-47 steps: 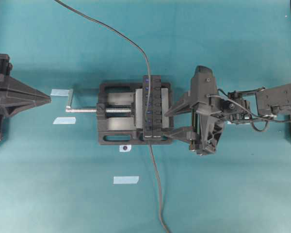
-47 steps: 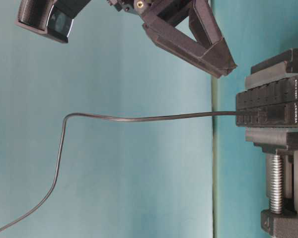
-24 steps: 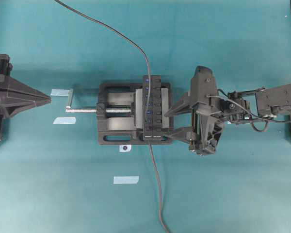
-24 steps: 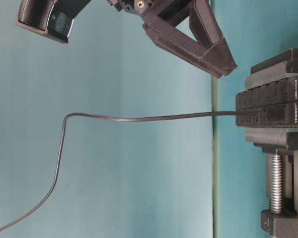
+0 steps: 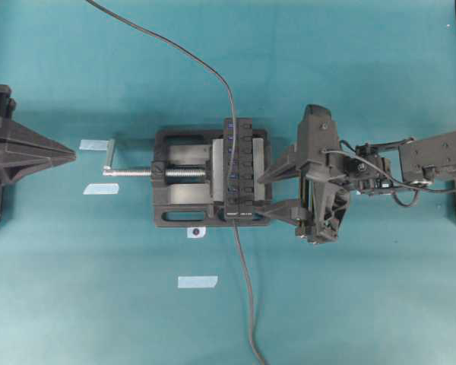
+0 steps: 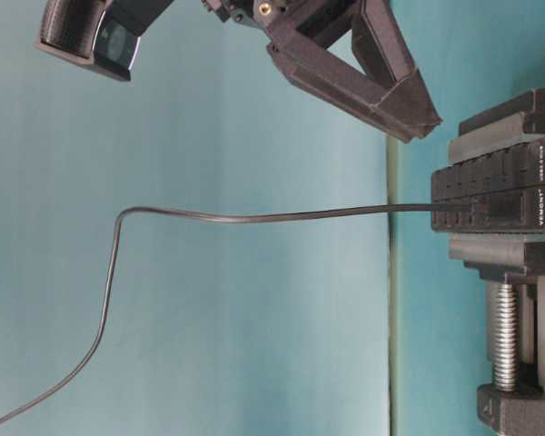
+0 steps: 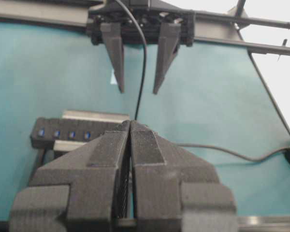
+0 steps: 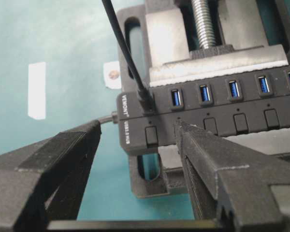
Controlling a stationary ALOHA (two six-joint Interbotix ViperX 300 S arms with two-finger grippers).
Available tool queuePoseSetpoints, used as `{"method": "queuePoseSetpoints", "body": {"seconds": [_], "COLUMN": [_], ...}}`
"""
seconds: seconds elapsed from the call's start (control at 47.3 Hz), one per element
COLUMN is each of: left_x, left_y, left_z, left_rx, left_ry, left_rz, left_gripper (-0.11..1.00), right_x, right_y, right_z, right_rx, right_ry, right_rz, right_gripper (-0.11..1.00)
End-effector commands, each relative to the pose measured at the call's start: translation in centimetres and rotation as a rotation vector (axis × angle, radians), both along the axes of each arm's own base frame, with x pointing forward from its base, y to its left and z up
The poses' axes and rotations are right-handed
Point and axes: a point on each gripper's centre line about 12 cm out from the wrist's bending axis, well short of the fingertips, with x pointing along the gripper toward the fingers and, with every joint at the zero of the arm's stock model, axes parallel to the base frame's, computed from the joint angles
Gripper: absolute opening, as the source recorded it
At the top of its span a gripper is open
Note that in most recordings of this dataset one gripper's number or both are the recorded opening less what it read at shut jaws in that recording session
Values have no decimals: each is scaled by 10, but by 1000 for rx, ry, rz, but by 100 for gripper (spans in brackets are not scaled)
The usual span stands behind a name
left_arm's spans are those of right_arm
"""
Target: Insert the USB into the front port of the fixed hub.
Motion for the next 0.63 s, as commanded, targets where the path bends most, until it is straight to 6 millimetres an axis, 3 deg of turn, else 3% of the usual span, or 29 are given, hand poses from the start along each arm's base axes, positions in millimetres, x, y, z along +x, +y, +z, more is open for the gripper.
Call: {"method": "queuePoseSetpoints", "body": {"seconds": [0.0, 0.613], "left_x": [-1, -1], "left_y": [0, 0], "left_z": [5, 2], "left_rx": [1, 2], "left_ry": [-12, 20], "left_rz": [0, 0], "left_gripper": [0, 0], "right_x": [3, 5], "right_y": [1, 5], "right_z": [8, 12], "right_rx": [9, 9], "right_ry": [-30, -73], "right_rz": [-2, 8], "right_gripper": [68, 68]}}
